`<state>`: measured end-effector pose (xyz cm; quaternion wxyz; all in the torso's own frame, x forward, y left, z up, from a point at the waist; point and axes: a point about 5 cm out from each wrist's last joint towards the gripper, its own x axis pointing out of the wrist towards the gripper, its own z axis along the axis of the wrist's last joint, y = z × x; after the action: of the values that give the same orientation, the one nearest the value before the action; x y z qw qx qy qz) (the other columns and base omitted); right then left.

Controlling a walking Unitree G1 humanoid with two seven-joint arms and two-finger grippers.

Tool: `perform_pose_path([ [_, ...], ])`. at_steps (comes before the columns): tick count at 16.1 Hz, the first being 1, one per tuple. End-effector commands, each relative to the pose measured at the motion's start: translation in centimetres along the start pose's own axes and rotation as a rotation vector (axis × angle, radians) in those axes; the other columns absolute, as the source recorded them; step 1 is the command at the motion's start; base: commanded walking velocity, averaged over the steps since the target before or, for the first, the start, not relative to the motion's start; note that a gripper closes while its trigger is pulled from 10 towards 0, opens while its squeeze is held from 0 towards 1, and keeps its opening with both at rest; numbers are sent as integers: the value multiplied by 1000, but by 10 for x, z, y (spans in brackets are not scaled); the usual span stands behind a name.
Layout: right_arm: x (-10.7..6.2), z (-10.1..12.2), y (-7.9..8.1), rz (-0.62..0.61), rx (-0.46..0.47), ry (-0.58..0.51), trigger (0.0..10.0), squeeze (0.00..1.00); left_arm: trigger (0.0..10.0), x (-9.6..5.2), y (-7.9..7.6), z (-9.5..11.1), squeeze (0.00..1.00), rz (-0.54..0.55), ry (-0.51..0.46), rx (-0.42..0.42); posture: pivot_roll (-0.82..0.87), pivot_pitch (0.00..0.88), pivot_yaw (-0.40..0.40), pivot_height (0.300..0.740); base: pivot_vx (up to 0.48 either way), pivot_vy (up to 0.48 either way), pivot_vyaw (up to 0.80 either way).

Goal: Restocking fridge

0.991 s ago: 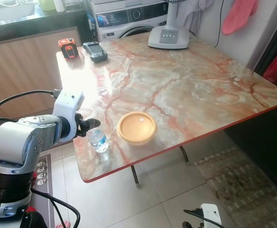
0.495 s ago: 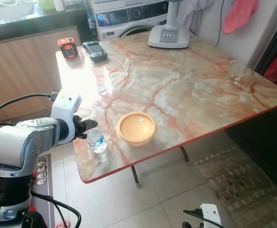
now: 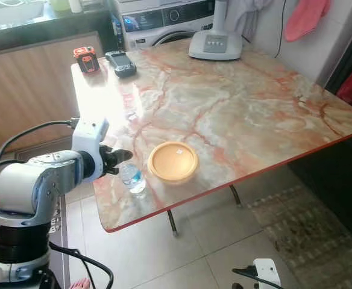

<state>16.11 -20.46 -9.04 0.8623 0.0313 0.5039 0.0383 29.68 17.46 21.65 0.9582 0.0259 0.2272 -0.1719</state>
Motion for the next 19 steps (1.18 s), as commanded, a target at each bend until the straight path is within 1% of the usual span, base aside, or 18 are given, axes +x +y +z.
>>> perform_pose_path([
  [1,-1,-5,0,9,-13,22,10000,0,10000,2,0,-11,0,-9,46,-18,189,79,22,740,0,0,0],
  [4,-1,-5,0,7,-10,20,10000,0,10000,0,0,-6,0,-6,33,-6,193,81,21,740,0,0,0],
  [5,-1,-5,0,7,-10,20,10000,0,10000,-1,1,-3,0,-4,32,26,195,81,21,740,0,0,0],
  [7,-1,-5,0,10,-8,19,10000,0,10000,-2,-1,0,0,-14,18,60,194,76,26,740,0,0,0],
  [9,0,-4,1,12,-6,19,10000,0,10000,-2,-1,4,0,-4,1,76,194,73,28,740,0,0,0],
  [10,0,-4,1,13,-5,19,10000,0,10000,-2,0,5,1000,2,-4,78,196,72,29,740,0,0,0],
  [11,0,-4,2,13,-5,20,10000,0,10000,-1,0,6,1000,-3,-9,66,196,69,30,740,0,0,0],
  [12,0,-4,2,14,-5,21,10000,0,10000,-2,-1,7,0,-14,-16,59,195,68,31,740,0,0,0],
  [14,0,-4,2,15,-6,22,10000,0,10000,-1,-3,8,0,-28,-22,44,196,65,33,740,0,0,0],
  [16,0,-3,3,17,-13,22,10000,0,10000,-1,-6,9,0,-58,-33,8,197,58,31,740,0,0,0],
  [18,0,-2,2,23,-42,26,10000,0,10000,-2,-11,13,0,-120,-73,-66,198,56,30,740,0,0,0],
  [19,0,-2,2,21,-38,25,10000,0,10000,-2,-12,12,0,-126,-71,-64,200,55,27,740,0,0,0],
])
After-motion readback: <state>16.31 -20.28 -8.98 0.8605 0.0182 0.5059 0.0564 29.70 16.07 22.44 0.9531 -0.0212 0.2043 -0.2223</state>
